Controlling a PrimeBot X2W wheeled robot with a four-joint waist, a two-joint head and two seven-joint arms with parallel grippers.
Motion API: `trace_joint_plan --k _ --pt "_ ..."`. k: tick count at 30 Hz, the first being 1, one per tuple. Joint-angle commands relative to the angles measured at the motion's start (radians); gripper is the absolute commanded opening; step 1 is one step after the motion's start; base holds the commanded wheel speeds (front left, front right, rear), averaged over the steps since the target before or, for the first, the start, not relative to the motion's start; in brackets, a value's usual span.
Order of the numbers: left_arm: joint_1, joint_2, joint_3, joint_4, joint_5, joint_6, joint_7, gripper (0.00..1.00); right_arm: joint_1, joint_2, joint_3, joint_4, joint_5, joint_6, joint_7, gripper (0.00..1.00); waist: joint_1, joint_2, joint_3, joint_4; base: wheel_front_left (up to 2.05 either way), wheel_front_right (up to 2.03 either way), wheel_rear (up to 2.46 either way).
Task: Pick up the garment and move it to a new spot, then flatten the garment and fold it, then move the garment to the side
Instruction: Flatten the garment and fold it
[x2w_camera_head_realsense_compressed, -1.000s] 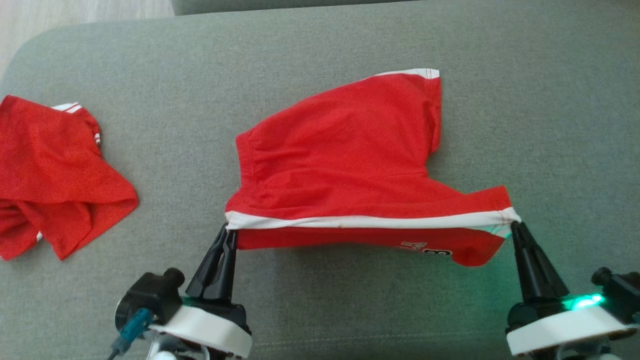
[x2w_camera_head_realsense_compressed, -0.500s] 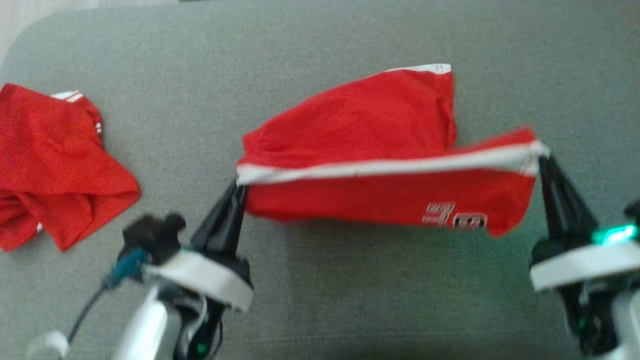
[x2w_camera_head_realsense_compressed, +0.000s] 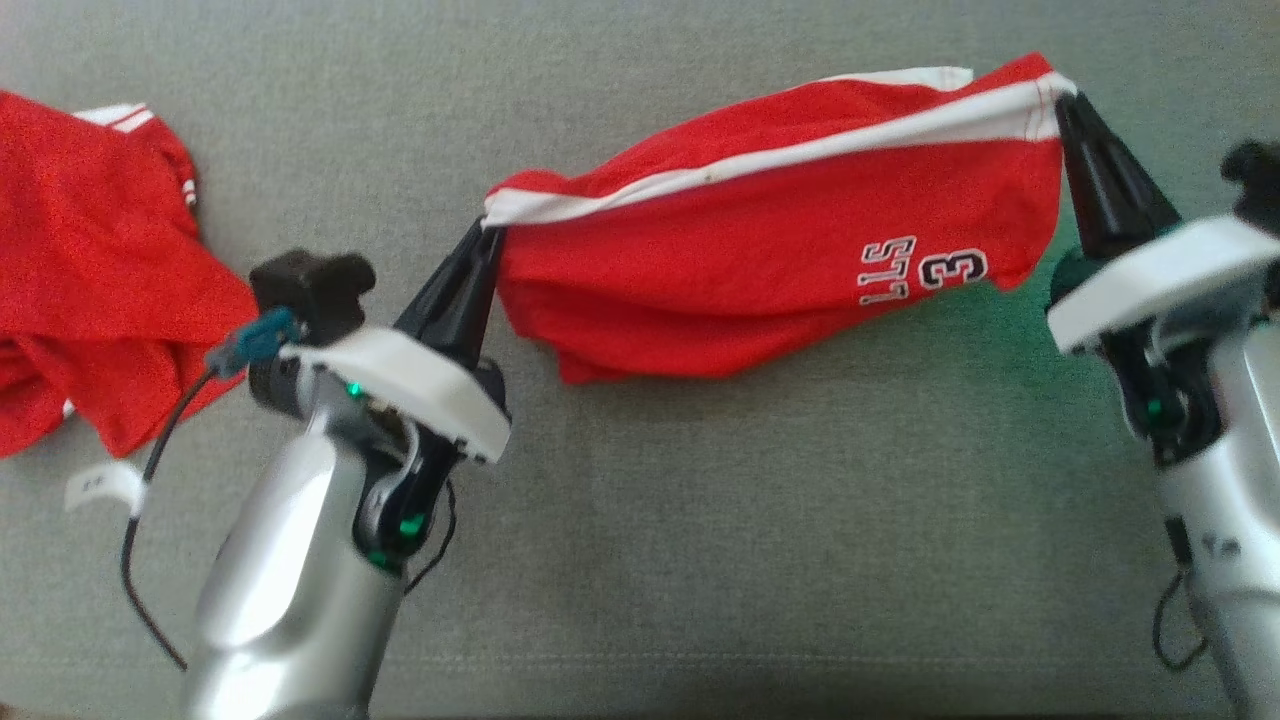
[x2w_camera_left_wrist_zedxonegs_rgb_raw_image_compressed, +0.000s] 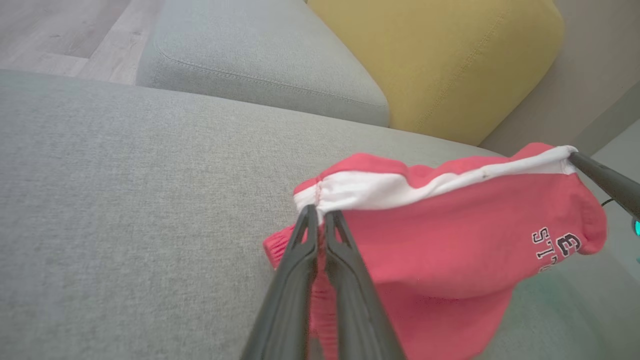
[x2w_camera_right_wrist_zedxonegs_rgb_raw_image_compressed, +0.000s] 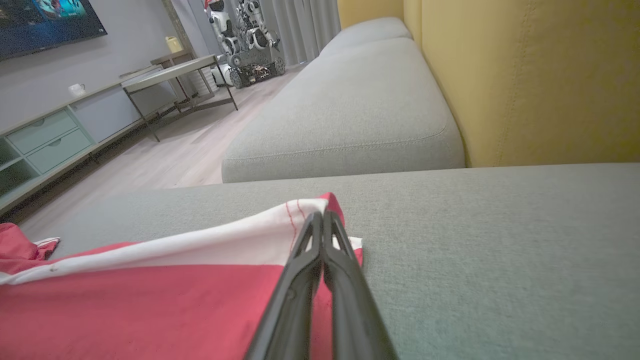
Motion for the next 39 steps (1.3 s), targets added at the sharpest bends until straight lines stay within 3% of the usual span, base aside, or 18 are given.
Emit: trace_joint_plan --k 1,13,14,15,16,17,18,23,28,34,39 --pt "-0.057 0.008 0.023 -0.006 -0.007 -0.008 -0.008 0.00 -0.046 -0.022 0.028 0.008 0.009 -0.001 -0.011 0.00 -0.0001 0.0000 0.024 0.017 0.00 0.00 0.00" --pt "-0.231 -0.028 -0.039 0.243 -0.065 -0.033 -0.100 0.00 -0.265 -0.038 0.158 0.350 0.063 -0.001 -0.083 0.00 -0.0001 0.0000 0.099 0.053 0.00 0.00 0.00" --pt "-0.235 -0.029 -0.046 0.260 -0.072 -0.035 -0.106 0.00 -0.271 -0.034 0.169 0.370 0.071 -0.001 -0.090 0.08 -0.0001 0.0000 0.099 0.053 0.00 0.00 0.00" --pt "-0.235 -0.029 -0.046 0.260 -0.072 -0.035 -0.106 0.00 -0.271 -0.034 0.169 0.370 0.071 -0.001 -0.090 0.08 -0.0001 0.0000 0.099 0.053 0.00 0.00 0.00" --pt "-0.238 -0.030 -0.053 0.274 -0.077 -0.036 -0.115 0.31 -0.276 -0.031 0.182 0.388 0.078 -0.001 -0.093 0.45 -0.0001 0.0000 0.098 0.052 0.00 0.00 0.00" --pt "-0.240 -0.031 -0.059 0.286 -0.080 -0.037 -0.125 0.86 -0.280 -0.030 0.194 0.400 0.083 -0.001 -0.103 1.00 -0.0001 0.0000 0.097 0.052 0.00 0.00 0.00" --pt "-0.240 -0.031 -0.066 0.298 -0.082 -0.038 -0.134 1.00 -0.283 -0.029 0.203 0.410 0.088 -0.001 -0.117 1.00 -0.0001 0.0000 0.095 0.051 0.00 0.00 0.00" --pt "-0.220 -0.032 -0.081 0.323 -0.070 -0.030 -0.202 1.00 -0.274 -0.027 0.233 0.426 0.104 -0.001 -0.202 1.00 -0.0001 0.0000 0.070 0.040 0.00 0.00 0.00" --pt "-0.162 -0.018 -0.064 0.269 -0.020 0.028 -0.265 1.00 -0.225 -0.030 0.226 0.376 0.096 -0.001 -0.285 1.00 -0.0001 0.0000 0.036 0.023 0.00 0.00 0.00" --pt "-0.051 0.015 0.020 0.060 0.075 0.120 -0.277 1.00 -0.112 -0.029 0.140 0.223 0.025 -0.001 -0.320 1.00 -0.0001 0.0000 -0.003 -0.003 0.00 0.00 0.00" --pt "0.062 0.030 0.086 -0.110 0.156 0.159 -0.278 1.00 0.030 0.004 0.031 0.059 -0.059 -0.001 -0.322 1.00 -0.0001 0.0000 -0.040 -0.021 0.00 0.00 0.00"
